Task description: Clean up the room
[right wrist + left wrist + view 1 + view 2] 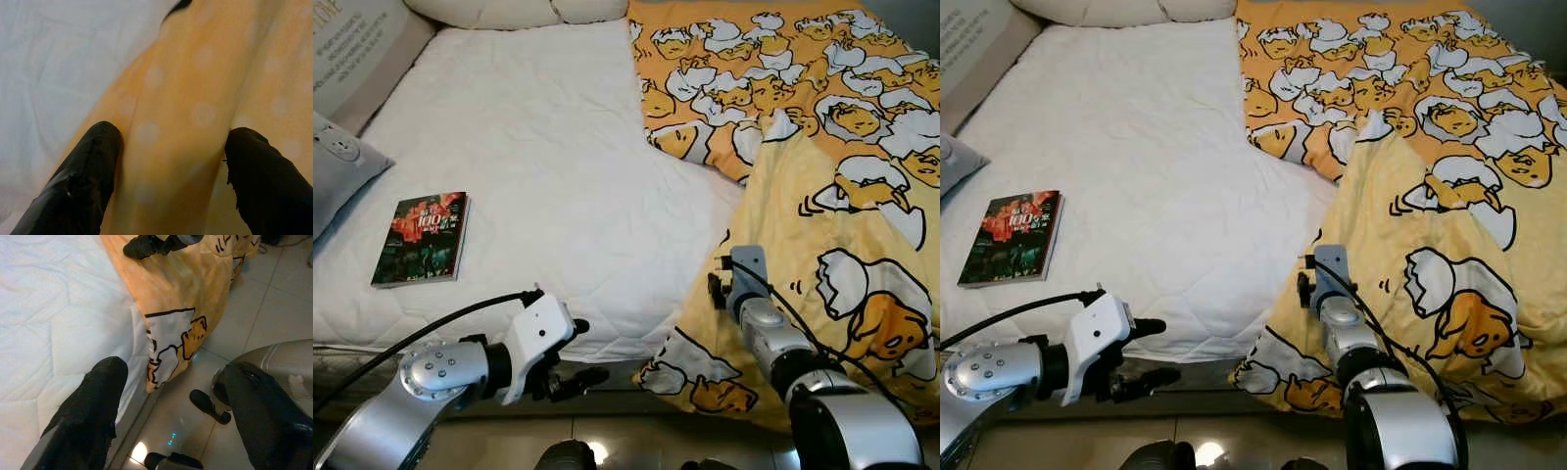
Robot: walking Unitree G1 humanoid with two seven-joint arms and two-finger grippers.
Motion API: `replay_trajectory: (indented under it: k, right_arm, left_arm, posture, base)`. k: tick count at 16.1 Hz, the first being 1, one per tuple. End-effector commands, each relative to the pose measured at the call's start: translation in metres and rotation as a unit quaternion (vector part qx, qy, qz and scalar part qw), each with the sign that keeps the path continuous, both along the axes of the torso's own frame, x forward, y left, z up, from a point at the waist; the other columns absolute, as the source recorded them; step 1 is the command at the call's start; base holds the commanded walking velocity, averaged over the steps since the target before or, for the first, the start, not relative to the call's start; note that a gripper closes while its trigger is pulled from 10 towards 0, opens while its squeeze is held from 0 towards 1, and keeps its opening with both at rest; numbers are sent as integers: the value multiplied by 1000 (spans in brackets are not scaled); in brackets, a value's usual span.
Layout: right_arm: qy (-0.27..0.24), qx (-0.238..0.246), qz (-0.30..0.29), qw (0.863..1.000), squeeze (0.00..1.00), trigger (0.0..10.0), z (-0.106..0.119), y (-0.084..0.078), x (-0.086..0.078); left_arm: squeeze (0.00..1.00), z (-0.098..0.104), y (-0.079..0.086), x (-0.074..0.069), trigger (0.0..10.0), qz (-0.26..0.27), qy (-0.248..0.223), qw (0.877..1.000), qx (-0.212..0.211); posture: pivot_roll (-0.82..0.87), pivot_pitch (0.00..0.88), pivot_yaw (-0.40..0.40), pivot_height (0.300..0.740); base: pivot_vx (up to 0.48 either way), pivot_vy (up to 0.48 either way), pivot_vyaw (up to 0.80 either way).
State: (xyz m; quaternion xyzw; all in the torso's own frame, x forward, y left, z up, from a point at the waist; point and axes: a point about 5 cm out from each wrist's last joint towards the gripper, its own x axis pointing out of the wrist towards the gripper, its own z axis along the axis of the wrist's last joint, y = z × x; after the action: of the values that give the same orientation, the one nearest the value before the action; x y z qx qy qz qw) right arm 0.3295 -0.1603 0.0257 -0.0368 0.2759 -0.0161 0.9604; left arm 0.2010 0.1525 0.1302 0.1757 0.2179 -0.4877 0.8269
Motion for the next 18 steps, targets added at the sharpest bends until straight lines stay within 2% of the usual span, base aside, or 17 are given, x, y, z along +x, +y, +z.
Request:
replay_trajectory:
  k: [1, 2, 3, 5, 8, 13, 18]
  right_arm:
    - [14, 7, -3, 1000, 0, 5333, 0, -3, 1]
    - [27, -2, 1, 1000, 0, 2039, -2, -5, -1]
    - [31, -5, 1, 1000, 0, 0, -3, -6, -2]
    - [52, -11, 5, 999, 0, 0, -9, -9, -7]
    - [64, 13, -11, 998, 0, 0, -13, -13, -11]
    - [51, 24, -11, 998, 0, 0, -10, -16, -9]
    - [38, 20, 32, 999, 0, 0, -7, -15, -6]
  left_arm:
    - [0, 4, 2, -2, 10000, 0, -4, 1000, 4]
    - [0, 4, 2, -4, 10000, 0, -2, 1000, 4]
    - [0, 4, 2, -4, 10000, 0, -1, 1000, 4]
    - [0, 4, 2, -6, 10000, -2, 2, 1000, 4]
    - [0, 5, 2, -7, 10000, -1, 6, 1000, 5]
    - [0, 4, 2, -8, 10000, 1, 7, 1000, 6]
    - [0, 2, 0, -5, 10000, 2, 3, 1000, 4]
  posture:
    - [237, 142, 46, 740]
    - [239, 144, 44, 740]
    - [239, 144, 44, 740]
    - [246, 152, 39, 740]
    - [252, 156, 38, 740]
    - [243, 147, 35, 740]
    - [231, 132, 31, 740]
  base:
    - [0, 0, 0]
    - [0, 0, 0]
    - [0, 0, 0]
    - [0, 0, 0]
    - [0, 0, 0]
    - [0, 0, 0]
    - [0, 0, 0]
